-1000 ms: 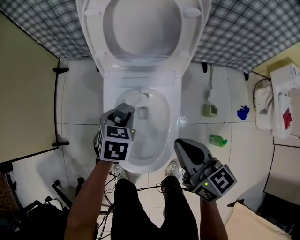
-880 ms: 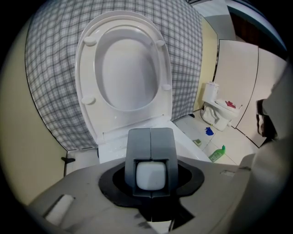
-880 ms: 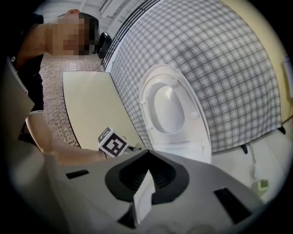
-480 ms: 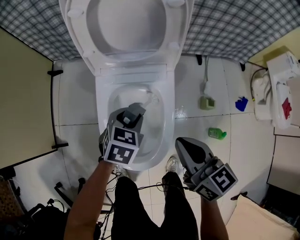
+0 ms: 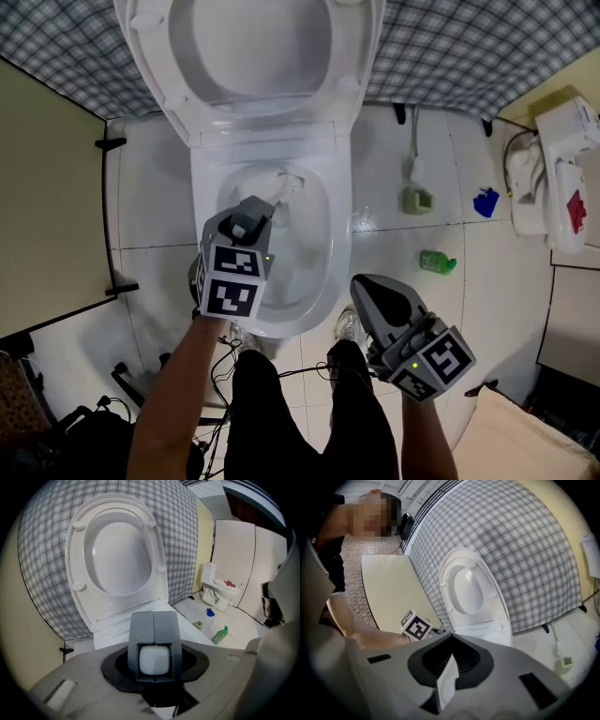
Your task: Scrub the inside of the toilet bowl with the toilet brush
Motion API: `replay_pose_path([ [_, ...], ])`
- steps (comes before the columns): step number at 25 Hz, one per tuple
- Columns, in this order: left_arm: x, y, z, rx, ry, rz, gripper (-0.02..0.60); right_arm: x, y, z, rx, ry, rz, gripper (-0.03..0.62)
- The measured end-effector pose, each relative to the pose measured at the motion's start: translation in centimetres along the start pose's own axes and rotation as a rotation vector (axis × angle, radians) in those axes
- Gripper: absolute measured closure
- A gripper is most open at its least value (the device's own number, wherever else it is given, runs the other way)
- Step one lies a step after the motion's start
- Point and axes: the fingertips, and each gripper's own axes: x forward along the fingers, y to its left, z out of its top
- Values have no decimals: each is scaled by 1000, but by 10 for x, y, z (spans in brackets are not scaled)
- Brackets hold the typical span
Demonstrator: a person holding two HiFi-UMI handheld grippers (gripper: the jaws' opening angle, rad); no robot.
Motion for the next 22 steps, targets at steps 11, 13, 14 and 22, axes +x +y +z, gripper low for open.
replay_pose_path([
  [11,-24,47,-42,-21,121,108,410,14,21,-3,-12,-4,44,594],
  [13,-30,50,-53,-9,156,100,410,14,27,-5,-7,-8,46,594],
  [14,-33,53,-59,-2,175,94,410,15,30,-6,-6,-7,49,594],
  [22,-63,50,-92,97,306,10,410,19,53,-7,-19,-4,75,594],
])
